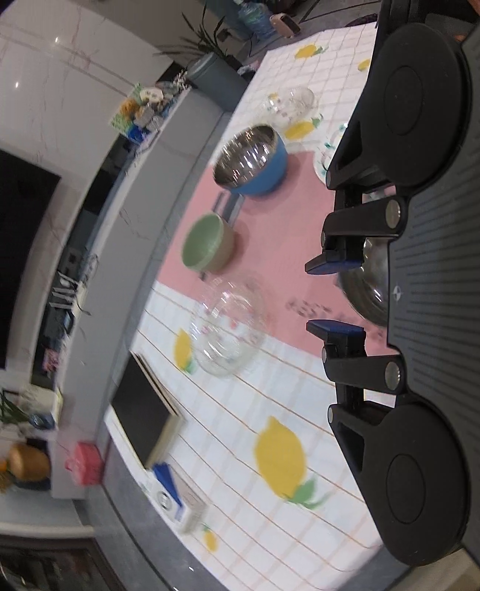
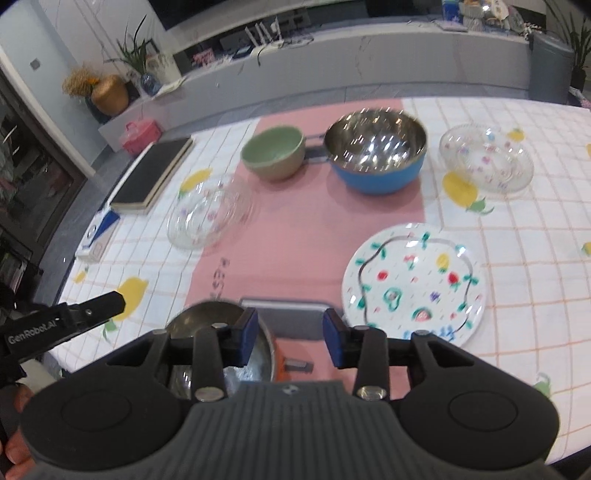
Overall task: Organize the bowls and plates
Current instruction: 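Lower the orange-bottomed bowl and open both grippers, then move both grippers to the blue-bottomed steel bowl and close on its rim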
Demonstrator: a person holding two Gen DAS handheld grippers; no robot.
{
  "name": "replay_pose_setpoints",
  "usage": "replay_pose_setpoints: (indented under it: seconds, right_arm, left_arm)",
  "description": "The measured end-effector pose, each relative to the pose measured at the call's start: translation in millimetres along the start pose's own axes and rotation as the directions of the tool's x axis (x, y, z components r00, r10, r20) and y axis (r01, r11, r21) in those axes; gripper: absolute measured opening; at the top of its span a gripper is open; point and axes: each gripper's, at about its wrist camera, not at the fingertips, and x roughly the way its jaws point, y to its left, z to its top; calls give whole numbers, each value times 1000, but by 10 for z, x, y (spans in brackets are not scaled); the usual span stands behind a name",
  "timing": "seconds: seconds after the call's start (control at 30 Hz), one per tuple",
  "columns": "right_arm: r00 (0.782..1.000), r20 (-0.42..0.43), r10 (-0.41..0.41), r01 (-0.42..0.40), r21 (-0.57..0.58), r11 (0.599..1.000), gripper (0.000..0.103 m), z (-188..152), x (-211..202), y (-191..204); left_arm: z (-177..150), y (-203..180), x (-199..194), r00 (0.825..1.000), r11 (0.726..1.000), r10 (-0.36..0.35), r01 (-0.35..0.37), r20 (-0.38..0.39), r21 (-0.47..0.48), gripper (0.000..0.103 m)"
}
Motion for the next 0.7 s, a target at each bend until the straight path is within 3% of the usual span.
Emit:
replay_pose_setpoints:
  seconds: [0.3,0.7]
  right_arm:
    - [997,66,-48,45,44,998,43,348,-47,-287]
    - [987,79,-143,137,70,988,47,770,128,-734]
  left_arm:
    - [294,-425,224,996,994,-88,88,-4,64,30]
    - [502,-1151,794,998,978,-59,65,-36,199,32]
